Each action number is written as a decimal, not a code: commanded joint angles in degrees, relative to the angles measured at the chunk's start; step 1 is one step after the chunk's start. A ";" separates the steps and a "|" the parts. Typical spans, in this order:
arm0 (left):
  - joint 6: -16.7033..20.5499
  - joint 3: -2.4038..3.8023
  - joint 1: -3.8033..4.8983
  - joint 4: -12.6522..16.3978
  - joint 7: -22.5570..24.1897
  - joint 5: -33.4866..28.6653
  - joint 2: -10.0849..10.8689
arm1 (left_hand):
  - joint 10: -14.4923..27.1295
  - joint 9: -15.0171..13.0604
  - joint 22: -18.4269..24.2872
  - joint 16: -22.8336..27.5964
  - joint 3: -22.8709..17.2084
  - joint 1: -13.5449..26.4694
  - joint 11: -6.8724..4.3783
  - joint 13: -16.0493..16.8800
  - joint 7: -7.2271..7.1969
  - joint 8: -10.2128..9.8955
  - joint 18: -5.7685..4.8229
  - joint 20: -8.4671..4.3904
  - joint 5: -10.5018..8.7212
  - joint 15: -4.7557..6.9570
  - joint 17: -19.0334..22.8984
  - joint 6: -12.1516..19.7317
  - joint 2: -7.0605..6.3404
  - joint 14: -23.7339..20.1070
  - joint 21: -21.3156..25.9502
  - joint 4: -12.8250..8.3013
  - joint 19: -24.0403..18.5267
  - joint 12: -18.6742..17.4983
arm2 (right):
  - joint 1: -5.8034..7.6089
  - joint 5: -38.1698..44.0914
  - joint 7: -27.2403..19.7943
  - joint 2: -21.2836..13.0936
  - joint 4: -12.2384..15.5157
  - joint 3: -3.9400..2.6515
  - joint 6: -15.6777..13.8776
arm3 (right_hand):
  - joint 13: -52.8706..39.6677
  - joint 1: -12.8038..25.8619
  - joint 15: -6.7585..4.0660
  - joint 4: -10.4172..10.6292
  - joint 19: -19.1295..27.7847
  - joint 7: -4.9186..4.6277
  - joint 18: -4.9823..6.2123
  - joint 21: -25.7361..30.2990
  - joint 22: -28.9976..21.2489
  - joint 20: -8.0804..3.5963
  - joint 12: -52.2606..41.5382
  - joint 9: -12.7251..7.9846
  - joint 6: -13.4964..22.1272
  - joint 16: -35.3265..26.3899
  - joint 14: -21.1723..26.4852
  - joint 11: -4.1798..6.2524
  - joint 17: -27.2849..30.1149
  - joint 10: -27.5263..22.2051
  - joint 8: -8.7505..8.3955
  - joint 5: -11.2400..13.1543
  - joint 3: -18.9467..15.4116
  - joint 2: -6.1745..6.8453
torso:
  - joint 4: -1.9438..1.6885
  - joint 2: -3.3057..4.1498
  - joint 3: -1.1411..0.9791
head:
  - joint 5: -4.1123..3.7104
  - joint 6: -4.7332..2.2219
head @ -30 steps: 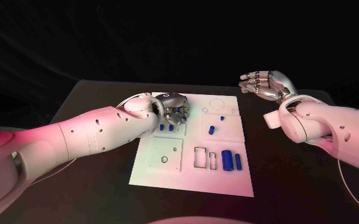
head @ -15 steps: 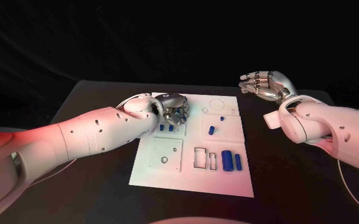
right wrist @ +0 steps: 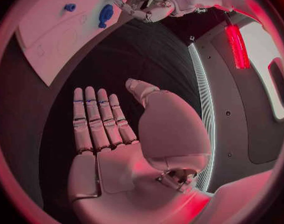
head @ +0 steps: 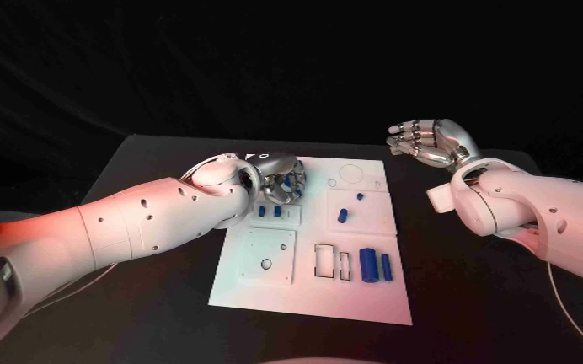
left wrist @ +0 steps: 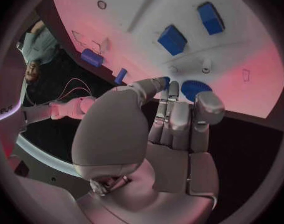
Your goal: Assemble the parts on the task board
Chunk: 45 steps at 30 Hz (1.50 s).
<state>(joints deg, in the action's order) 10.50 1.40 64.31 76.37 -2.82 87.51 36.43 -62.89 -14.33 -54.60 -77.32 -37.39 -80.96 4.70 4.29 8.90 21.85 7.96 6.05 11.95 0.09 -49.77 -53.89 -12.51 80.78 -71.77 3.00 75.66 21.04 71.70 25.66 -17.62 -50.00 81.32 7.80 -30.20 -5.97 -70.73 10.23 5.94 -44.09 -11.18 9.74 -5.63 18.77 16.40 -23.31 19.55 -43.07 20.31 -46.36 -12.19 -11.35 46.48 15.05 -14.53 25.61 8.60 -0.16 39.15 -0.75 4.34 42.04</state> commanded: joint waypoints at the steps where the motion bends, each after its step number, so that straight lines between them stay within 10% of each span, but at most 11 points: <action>1: 1.66 0.33 0.06 0.94 -0.11 -1.02 0.34 | -0.40 0.01 -0.05 0.01 -0.09 0.46 -0.02 0.02 -0.04 -0.16 -1.13 0.02 -0.19 -0.17 0.06 -0.35 0.27 0.34 -0.35 -0.40 0.24 -0.20 | -0.06 0.21 -0.71 0.04 0.00 -0.01 0.69 | 0.20 0.56 0.02 0.15 -0.36 -4.37 0.35 0.24 -0.17 -0.04 -0.35 -0.16 -0.53 -0.20 -0.49 -0.02 0.16 0.57 0.36 -0.22 -0.40 -0.18 | -0.02 0.06 0.03 | -0.02 -0.28; 13: 0.22 1.53 0.10 3.90 -1.78 -1.26 3.37 | -1.23 0.06 -0.14 0.28 0.22 1.29 -0.03 -0.01 -0.04 -0.56 -1.15 0.03 -0.19 -0.18 0.95 -0.78 -0.37 0.30 -0.46 -0.39 0.32 -1.29 | -0.22 0.18 -0.72 0.02 -0.12 -0.01 0.74 | 0.24 0.63 0.02 0.24 -0.37 -4.37 0.35 0.25 -0.21 -0.04 -0.37 -0.17 -0.53 -0.20 -0.50 -0.03 0.19 0.57 0.37 -0.18 -0.43 -0.25 | 0.02 0.03 -0.03 | 0.14 -0.09; 45: -4.03 1.53 0.05 1.65 -3.60 -1.69 5.78 | -1.90 0.08 -0.04 0.77 0.75 2.05 -0.17 0.05 -0.23 -0.88 -1.12 -0.05 -0.36 -0.07 2.24 -1.09 -0.84 0.05 -0.40 -0.14 0.24 -2.11 | -0.41 0.13 -0.72 0.21 -0.22 -0.01 0.86 | 0.30 0.72 0.02 0.33 -0.39 -4.37 0.35 0.27 -0.25 -0.04 -0.39 -0.20 -0.53 -0.20 -0.50 -0.03 0.23 0.57 0.38 -0.14 -0.46 -0.34 | 0.10 0.14 -0.07 | 0.56 -0.05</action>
<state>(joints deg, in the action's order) 7.94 2.91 64.33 78.00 -6.24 86.09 42.40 -64.43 -14.32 -54.63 -76.95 -36.90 -79.60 4.40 4.28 8.69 21.26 7.96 6.04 11.96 0.09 -47.57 -54.49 -13.26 80.77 -71.99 2.84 75.66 19.12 71.33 25.62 -17.68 -49.84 81.06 7.80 -30.17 -5.73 -70.43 10.23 6.09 -44.09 -11.18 9.75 -5.63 18.58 16.40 -23.31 19.40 -43.07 20.31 -46.36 -12.34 -11.18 46.63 15.05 -14.53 25.46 8.30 -0.06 39.25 -0.83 4.83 41.99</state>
